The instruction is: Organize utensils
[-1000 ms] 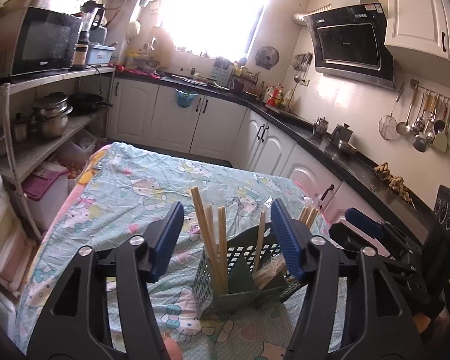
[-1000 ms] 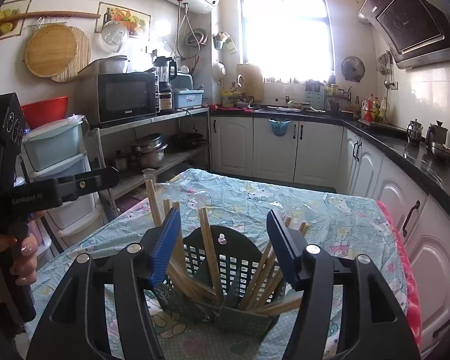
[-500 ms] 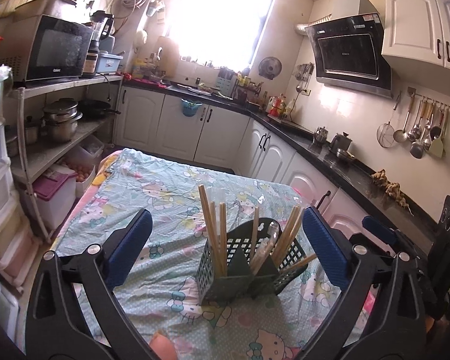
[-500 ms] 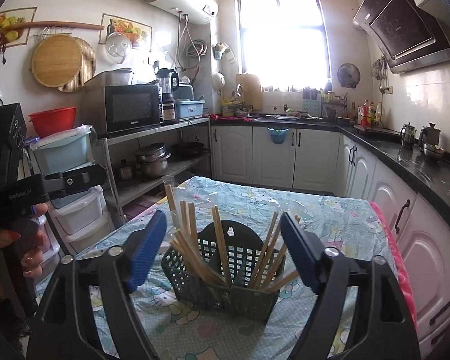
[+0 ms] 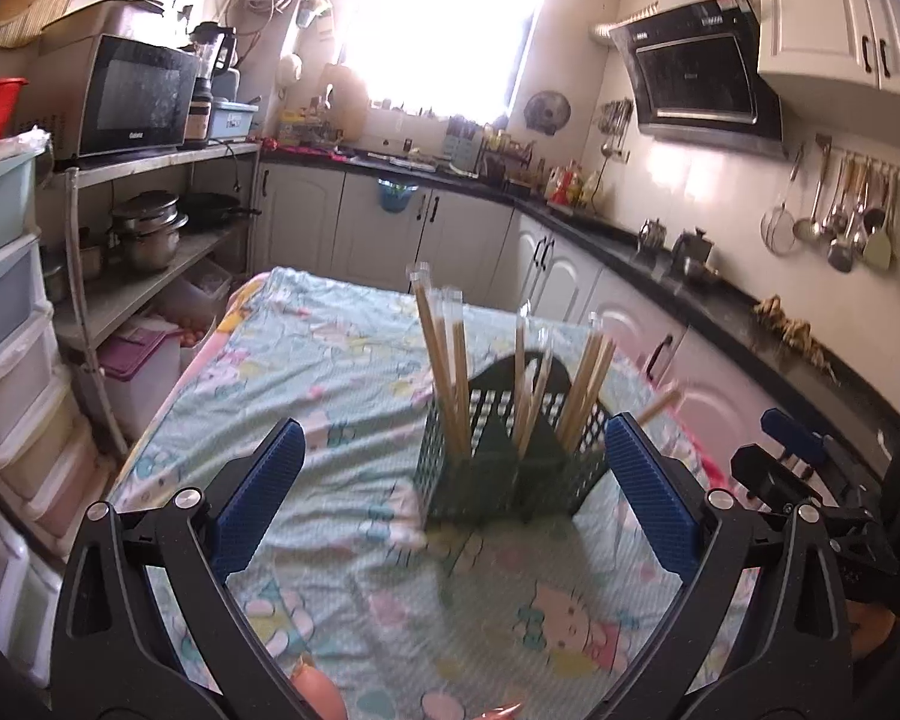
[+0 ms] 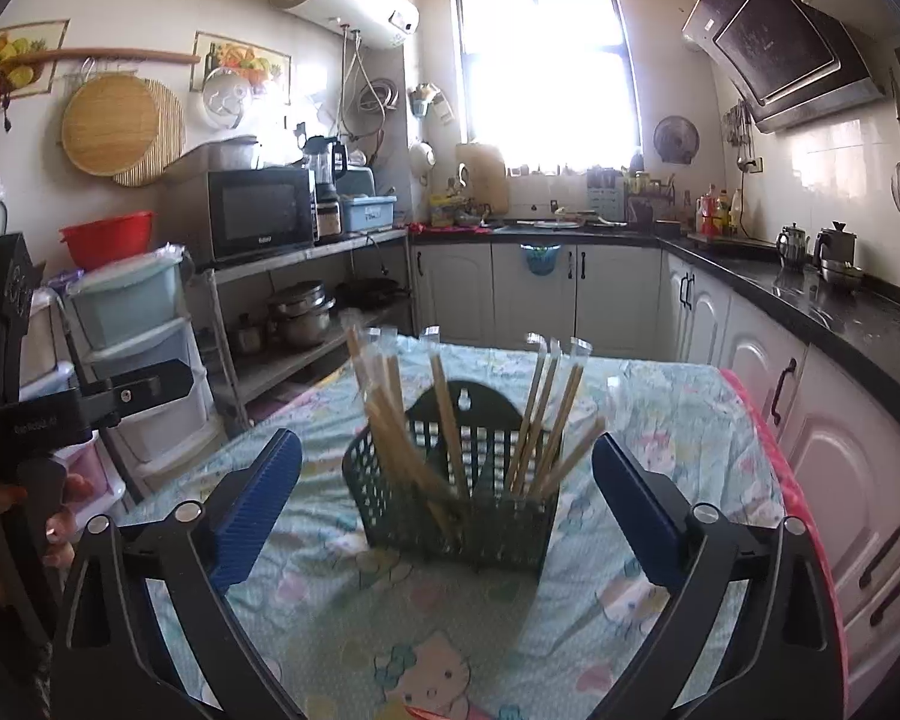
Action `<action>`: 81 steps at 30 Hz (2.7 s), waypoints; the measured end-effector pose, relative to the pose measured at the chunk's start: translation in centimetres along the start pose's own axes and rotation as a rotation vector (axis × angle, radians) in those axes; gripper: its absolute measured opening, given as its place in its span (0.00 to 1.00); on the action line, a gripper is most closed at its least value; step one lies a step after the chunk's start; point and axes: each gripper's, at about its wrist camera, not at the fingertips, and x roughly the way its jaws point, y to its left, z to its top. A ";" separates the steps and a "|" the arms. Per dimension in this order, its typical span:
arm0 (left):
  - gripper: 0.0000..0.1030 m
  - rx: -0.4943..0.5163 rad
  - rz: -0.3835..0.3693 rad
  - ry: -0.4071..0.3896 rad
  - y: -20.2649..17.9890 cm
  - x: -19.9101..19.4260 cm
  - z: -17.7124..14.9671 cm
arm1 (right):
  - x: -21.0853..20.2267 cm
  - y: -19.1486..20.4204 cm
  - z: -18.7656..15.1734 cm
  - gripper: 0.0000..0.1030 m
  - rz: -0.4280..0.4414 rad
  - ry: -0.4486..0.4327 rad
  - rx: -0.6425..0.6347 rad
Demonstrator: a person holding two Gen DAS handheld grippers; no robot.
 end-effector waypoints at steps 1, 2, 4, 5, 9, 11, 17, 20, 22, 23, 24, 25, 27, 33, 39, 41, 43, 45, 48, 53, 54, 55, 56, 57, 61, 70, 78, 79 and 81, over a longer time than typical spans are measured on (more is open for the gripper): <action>0.90 0.004 0.004 0.007 -0.1 -0.1 -0.4 | -0.1 0.2 -0.4 0.93 -0.002 0.004 0.000; 0.90 0.010 0.012 0.015 -0.2 -0.1 -0.8 | -0.3 0.4 -0.9 0.94 -0.001 0.013 0.001; 0.90 0.018 0.022 0.025 -0.4 -0.1 -1.5 | -0.4 0.6 -1.7 0.94 -0.008 0.029 0.007; 0.90 0.022 0.029 0.031 -0.5 -0.1 -1.9 | -0.6 0.7 -2.3 0.94 -0.017 0.037 0.008; 0.90 0.026 0.039 0.052 -0.8 0.0 -3.3 | -1.0 0.9 -4.3 0.94 -0.061 0.047 -0.011; 0.90 0.028 0.051 0.059 -0.7 0.1 -4.2 | -1.2 0.8 -5.3 0.94 -0.077 0.055 -0.010; 0.90 0.023 0.049 0.083 -1.1 0.2 -7.0 | -1.4 0.5 -7.7 0.94 -0.113 0.078 0.000; 0.90 0.040 0.061 0.076 -1.7 0.2 -8.1 | -1.5 0.5 -8.6 0.94 -0.128 0.065 -0.002; 0.90 0.053 0.063 0.055 -2.1 0.1 -8.7 | -1.6 0.7 -9.2 0.94 -0.138 0.056 -0.006; 0.90 0.058 0.062 0.043 -2.3 0.1 -8.9 | -1.7 0.9 -9.5 0.94 -0.141 0.044 -0.015; 0.90 0.063 0.062 0.030 -2.4 0.0 -9.1 | -1.7 1.2 -9.6 0.94 -0.145 0.031 -0.029; 0.90 0.064 0.064 0.017 -2.5 0.0 -9.3 | -2.0 1.4 -9.8 0.94 -0.156 0.007 -0.040; 0.90 0.055 0.066 -0.003 -2.4 -0.1 -9.5 | -2.5 1.5 -10.1 0.94 -0.162 -0.038 -0.040; 0.90 0.042 0.051 -0.078 -2.3 -0.5 -10.7 | -3.6 1.6 -11.1 0.94 -0.203 -0.139 -0.025; 0.90 0.074 0.052 -0.125 -2.8 -0.9 -11.2 | -3.6 2.0 -11.8 0.94 -0.202 -0.157 -0.027; 0.90 0.074 0.048 -0.131 -2.8 -0.9 -11.3 | -3.6 2.1 -11.8 0.94 -0.199 -0.156 -0.021; 0.90 0.068 0.049 -0.132 -2.8 -0.9 -11.3 | -3.6 1.9 -11.8 0.94 -0.195 -0.157 -0.012; 0.90 0.069 0.048 -0.130 -2.8 -0.9 -11.4 | -3.7 1.9 -11.9 0.94 -0.199 -0.157 -0.008; 0.90 0.070 0.047 -0.129 -2.8 -0.9 -11.4 | -3.7 1.9 -11.9 0.94 -0.199 -0.154 -0.006; 0.90 0.072 0.044 -0.132 -2.9 -0.9 -11.5 | -3.7 1.9 -11.9 0.94 -0.198 -0.156 -0.006; 0.90 0.071 0.045 -0.134 -2.9 -1.0 -11.5 | -3.7 1.9 -11.9 0.94 -0.197 -0.155 -0.006; 0.90 0.071 0.044 -0.135 -2.9 -1.0 -11.4 | -3.7 1.9 -12.0 0.94 -0.196 -0.155 -0.006; 0.90 0.071 0.046 -0.136 -2.9 -1.1 -11.4 | -3.7 2.0 -12.0 0.94 -0.197 -0.154 -0.005; 0.90 0.072 0.047 -0.137 -2.9 -1.1 -11.4 | -3.7 2.0 -12.0 0.94 -0.197 -0.153 -0.005; 0.90 0.068 0.047 -0.136 -2.8 -1.0 -11.4 | -3.7 2.0 -11.9 0.94 -0.192 -0.150 -0.006; 0.90 0.071 0.051 -0.136 -2.8 -1.1 -11.4 | -3.7 2.2 -11.9 0.94 -0.186 -0.149 -0.007; 0.90 0.071 0.050 -0.136 -2.8 -1.1 -11.4 | -3.7 2.3 -11.9 0.94 -0.187 -0.147 -0.007; 0.90 0.071 0.051 -0.138 -2.7 -1.1 -11.4 | -3.8 2.3 -11.9 0.94 -0.187 -0.149 -0.007; 0.90 0.070 0.051 -0.138 -2.8 -1.1 -11.4 | -3.7 2.3 -11.9 0.94 -0.186 -0.147 -0.007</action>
